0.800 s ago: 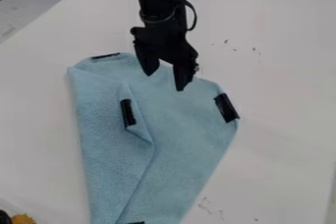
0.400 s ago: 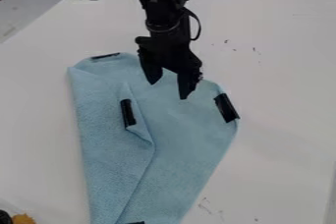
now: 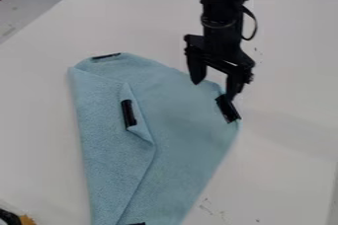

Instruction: Fold the cloth from top left to bottom right

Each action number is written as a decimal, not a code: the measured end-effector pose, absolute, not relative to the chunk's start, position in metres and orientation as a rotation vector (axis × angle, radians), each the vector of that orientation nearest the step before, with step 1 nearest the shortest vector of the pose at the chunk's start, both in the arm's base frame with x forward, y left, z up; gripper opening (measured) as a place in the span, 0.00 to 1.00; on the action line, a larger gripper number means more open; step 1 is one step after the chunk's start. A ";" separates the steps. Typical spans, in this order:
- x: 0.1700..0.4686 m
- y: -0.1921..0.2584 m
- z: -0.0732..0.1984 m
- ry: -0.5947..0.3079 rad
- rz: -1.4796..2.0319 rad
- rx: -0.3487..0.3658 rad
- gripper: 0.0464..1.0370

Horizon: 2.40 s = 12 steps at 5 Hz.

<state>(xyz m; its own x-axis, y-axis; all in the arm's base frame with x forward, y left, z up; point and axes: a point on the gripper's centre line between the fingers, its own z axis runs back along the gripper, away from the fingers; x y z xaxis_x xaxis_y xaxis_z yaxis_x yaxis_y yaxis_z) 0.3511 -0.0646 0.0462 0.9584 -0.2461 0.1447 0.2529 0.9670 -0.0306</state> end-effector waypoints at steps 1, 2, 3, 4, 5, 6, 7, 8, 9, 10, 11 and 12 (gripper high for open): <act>0.358 -0.085 0.030 -0.152 -0.227 -0.070 0.96; 0.356 -0.086 0.023 -0.172 -0.187 -0.070 0.96; 0.356 -0.083 0.014 -0.169 -0.149 -0.055 0.96; 0.358 -0.083 0.009 -0.153 -0.155 -0.051 0.91; 0.364 -0.084 0.009 -0.133 -0.168 -0.056 0.64; 0.369 -0.082 0.009 -0.114 -0.183 -0.054 0.35; 0.368 -0.080 0.013 -0.090 -0.182 -0.040 0.14; 0.363 -0.075 0.025 -0.103 -0.113 0.010 0.03; 0.350 -0.069 0.065 -0.207 0.019 0.048 0.02; 0.326 -0.052 0.086 -0.267 0.138 0.086 0.02; 0.296 -0.017 0.085 -0.315 0.256 0.094 0.01; 0.270 0.001 0.064 -0.320 0.310 0.064 0.01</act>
